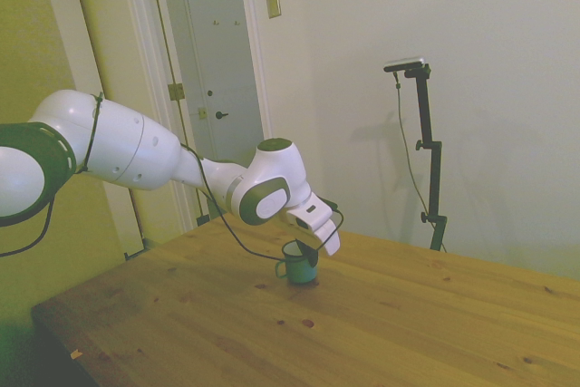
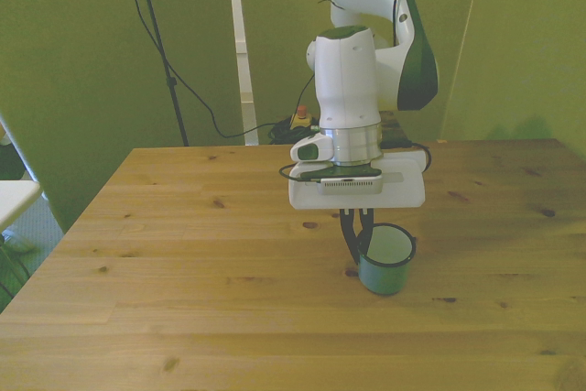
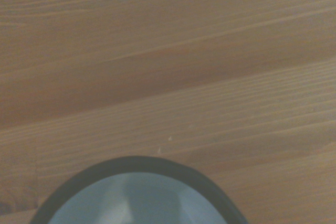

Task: Flip the mug upright

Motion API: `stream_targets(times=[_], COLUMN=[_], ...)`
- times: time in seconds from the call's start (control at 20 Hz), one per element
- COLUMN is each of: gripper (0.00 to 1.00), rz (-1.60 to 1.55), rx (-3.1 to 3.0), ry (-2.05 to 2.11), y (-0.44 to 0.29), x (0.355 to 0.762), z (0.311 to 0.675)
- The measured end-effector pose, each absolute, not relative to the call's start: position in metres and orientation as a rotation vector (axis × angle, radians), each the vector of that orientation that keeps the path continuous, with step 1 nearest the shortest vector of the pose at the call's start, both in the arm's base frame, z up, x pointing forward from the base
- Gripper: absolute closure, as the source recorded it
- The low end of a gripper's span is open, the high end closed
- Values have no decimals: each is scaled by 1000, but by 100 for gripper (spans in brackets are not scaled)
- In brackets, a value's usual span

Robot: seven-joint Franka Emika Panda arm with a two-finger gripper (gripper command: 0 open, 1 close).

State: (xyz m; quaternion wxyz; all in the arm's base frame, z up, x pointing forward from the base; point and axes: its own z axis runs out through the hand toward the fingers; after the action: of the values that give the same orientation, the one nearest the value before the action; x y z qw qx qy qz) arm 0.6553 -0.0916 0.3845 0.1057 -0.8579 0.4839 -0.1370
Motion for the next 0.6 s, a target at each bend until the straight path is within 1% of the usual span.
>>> stream_targets(times=[0.2,0.3,0.45,0.6], gripper=[0,0,0,0], rz=[-420,-444,-502,-551], rx=[-2533,-2536,-2530,-2539], ry=[1415,1403,1369,1324], y=[-90,-89,-82,-65], x=[655,653,643,615], z=[390,401,434,467])
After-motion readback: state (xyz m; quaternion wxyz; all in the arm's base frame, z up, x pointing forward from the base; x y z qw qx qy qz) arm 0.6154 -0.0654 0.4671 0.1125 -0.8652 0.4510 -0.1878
